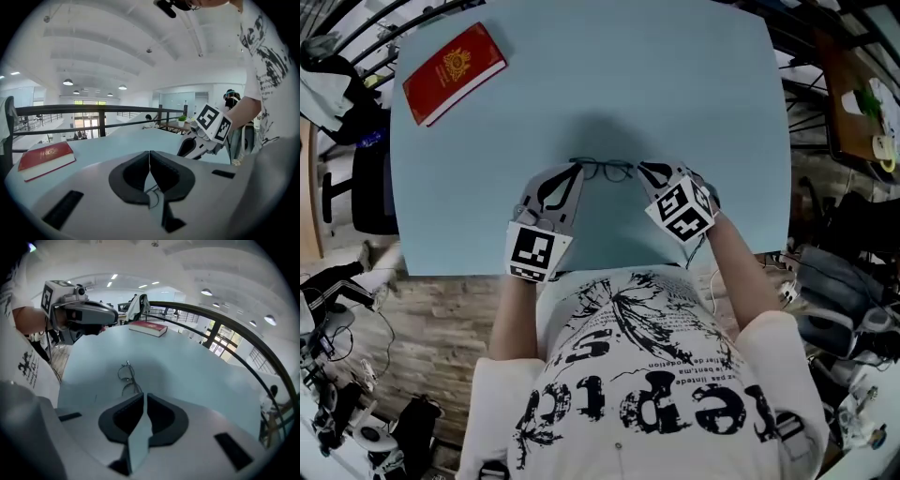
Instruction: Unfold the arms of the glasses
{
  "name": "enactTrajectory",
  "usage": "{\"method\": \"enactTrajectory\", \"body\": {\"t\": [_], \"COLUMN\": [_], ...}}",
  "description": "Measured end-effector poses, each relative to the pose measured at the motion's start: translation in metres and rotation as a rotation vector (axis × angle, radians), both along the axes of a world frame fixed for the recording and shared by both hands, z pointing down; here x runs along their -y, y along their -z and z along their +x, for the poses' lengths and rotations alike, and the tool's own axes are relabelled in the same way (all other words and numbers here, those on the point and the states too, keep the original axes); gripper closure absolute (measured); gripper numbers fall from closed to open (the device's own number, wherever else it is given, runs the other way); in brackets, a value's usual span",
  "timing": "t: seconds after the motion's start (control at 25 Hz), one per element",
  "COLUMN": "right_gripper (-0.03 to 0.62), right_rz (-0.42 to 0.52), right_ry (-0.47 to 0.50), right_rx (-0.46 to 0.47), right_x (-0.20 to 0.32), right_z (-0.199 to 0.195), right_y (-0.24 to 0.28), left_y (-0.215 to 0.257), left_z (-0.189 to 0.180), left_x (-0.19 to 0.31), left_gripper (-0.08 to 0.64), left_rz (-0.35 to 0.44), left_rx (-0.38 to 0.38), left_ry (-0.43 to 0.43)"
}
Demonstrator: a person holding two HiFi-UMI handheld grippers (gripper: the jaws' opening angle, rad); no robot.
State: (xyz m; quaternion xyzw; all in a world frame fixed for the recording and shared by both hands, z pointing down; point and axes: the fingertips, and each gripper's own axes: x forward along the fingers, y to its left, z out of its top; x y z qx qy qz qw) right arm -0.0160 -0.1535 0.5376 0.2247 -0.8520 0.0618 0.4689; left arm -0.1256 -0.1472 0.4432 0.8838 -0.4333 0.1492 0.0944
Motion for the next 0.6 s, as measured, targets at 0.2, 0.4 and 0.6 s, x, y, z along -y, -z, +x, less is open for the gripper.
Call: {"method": "enactTrajectory", "body": {"t": [0.2,0.4,0.6], "right_gripper": [0.534,0.529,0.529], "right_rz": [-0.055,-0.109,-0.138], "right_ry": [0.164,0.259,0.323], "right_rx": [-0.128,-0.174,-0.201], "right_x": [-0.001,-0.005,-0.006], "right_z": [0.0,0.0,-0.005], "right_y": [-0.032,-0.049,-0.063], "left_y": [-0.02,-0.028,-0.038], "left_z": [-0.003,-0.004,-0.005], "left_x": [0.003,0.002,-0.001], "left_gripper": [0.54,0.54,0.54], "left_rz": [-0.041,-0.054,-0.069], "left_rx": [0.03,0.052,0.087], "left_ry": [-0.03,-0.047,-0.063]}}
